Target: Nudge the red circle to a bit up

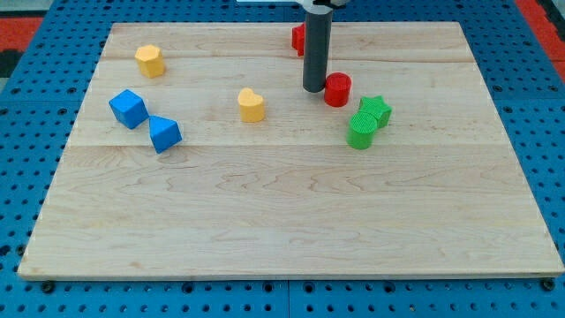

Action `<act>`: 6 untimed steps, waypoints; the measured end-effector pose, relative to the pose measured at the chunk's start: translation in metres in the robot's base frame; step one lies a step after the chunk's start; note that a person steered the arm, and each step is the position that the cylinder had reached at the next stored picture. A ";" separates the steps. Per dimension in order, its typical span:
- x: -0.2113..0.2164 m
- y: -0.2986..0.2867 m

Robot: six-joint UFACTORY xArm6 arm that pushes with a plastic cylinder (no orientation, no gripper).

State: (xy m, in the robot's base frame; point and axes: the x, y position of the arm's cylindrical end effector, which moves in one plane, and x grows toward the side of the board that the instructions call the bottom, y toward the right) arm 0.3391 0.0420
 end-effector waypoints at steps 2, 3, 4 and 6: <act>0.028 0.026; 0.009 0.077; -0.011 0.109; -0.036 0.196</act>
